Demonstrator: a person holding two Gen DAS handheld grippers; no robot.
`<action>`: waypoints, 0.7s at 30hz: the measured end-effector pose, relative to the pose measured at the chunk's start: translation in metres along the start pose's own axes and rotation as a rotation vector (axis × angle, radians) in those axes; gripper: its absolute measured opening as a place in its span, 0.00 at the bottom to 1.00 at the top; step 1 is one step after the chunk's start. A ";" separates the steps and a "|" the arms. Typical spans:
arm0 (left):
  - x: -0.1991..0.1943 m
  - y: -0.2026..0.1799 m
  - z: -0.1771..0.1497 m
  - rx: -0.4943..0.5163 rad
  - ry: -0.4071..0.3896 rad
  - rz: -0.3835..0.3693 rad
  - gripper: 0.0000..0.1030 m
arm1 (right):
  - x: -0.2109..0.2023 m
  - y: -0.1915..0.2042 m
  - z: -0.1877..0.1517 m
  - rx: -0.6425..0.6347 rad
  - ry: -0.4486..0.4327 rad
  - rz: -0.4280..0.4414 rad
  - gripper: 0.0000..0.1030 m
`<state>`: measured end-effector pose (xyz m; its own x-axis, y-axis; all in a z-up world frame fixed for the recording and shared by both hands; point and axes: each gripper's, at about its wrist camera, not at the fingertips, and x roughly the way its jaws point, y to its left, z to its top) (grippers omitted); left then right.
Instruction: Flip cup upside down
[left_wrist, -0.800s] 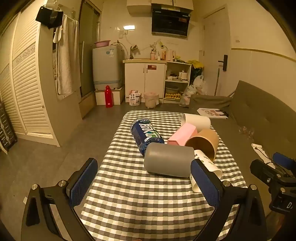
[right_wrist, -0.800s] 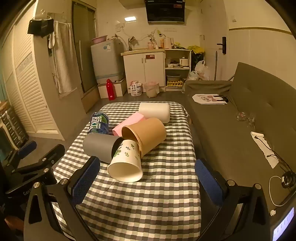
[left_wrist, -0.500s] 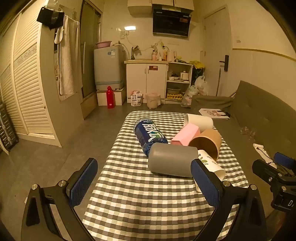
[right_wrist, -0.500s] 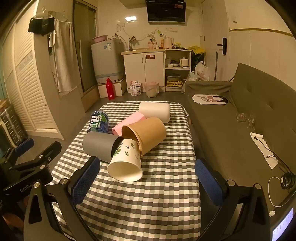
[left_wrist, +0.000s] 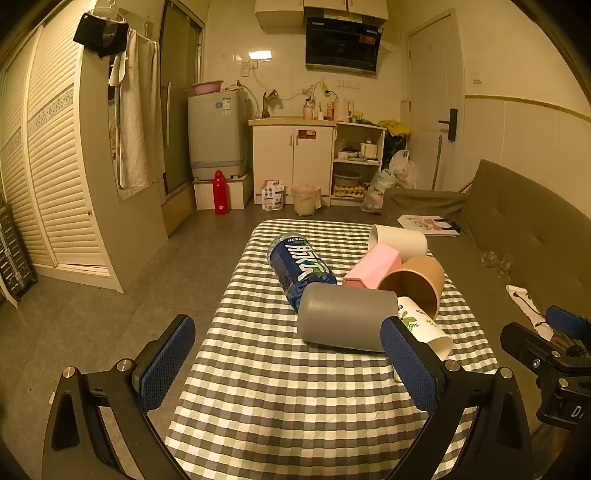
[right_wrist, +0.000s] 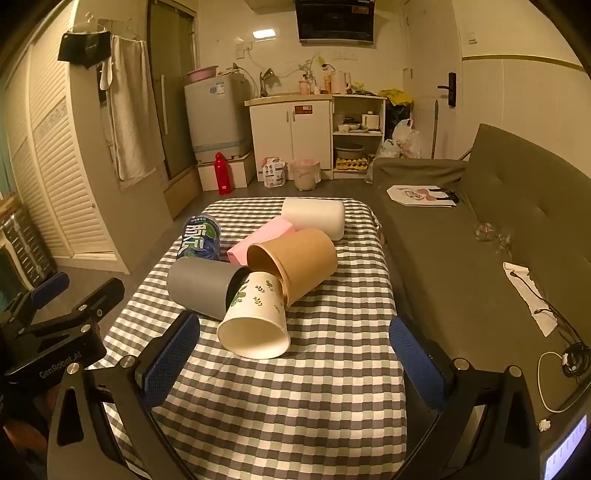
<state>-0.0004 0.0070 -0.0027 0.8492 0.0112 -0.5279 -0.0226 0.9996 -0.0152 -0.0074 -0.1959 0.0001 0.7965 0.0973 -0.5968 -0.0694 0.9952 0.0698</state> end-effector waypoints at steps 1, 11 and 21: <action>0.000 0.000 0.000 -0.001 0.000 -0.001 1.00 | 0.000 0.000 0.000 0.000 0.000 0.001 1.00; 0.001 0.001 -0.001 -0.001 0.004 -0.002 1.00 | 0.000 0.000 0.001 0.001 0.004 0.001 1.00; 0.003 0.004 -0.004 -0.004 0.015 0.001 1.00 | 0.004 0.000 -0.001 0.001 0.011 0.001 1.00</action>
<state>-0.0001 0.0110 -0.0076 0.8412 0.0121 -0.5406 -0.0260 0.9995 -0.0181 -0.0050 -0.1953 -0.0026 0.7894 0.0988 -0.6058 -0.0698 0.9950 0.0713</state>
